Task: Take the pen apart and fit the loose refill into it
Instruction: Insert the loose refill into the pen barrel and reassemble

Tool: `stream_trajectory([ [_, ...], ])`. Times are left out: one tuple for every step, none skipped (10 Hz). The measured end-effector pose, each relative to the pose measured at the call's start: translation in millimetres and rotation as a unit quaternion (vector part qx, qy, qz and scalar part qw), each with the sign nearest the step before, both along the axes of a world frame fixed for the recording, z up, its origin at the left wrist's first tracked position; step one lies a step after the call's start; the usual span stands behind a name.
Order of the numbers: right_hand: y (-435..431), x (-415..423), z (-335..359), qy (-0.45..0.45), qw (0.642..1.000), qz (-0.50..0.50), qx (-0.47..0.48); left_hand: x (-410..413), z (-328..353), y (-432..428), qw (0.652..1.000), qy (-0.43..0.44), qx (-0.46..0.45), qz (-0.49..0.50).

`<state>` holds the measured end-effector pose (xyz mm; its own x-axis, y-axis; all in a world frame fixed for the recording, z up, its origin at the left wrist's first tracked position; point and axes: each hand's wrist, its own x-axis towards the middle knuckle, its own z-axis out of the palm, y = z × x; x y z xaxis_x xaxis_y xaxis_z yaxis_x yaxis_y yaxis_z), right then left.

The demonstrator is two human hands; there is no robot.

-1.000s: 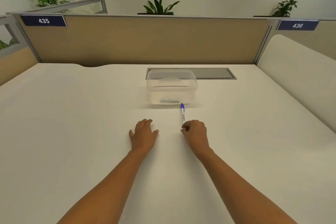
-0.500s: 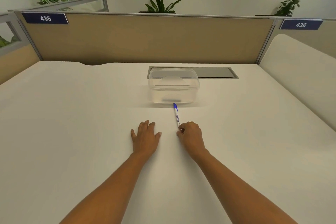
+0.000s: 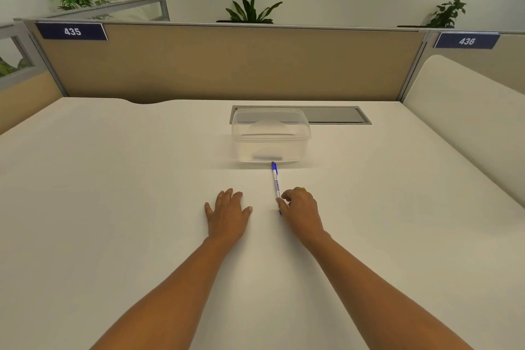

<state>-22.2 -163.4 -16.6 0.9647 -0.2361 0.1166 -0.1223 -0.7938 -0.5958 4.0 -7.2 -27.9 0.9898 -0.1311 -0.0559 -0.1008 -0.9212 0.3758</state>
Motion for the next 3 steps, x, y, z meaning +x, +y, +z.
stream_trajectory([
  [-4,0,3,-0.005,1.000,0.007,-0.014,-1,2,-1,1.000,-0.004,0.001,-0.009],
  [-9,4,0,0.009,0.997,0.037,-0.063,1,3,-1,0.999,-0.019,-0.003,-0.026],
  [-16,8,-6,0.071,0.989,0.070,-0.113,4,4,-4,0.998,-0.030,0.018,-0.046],
])
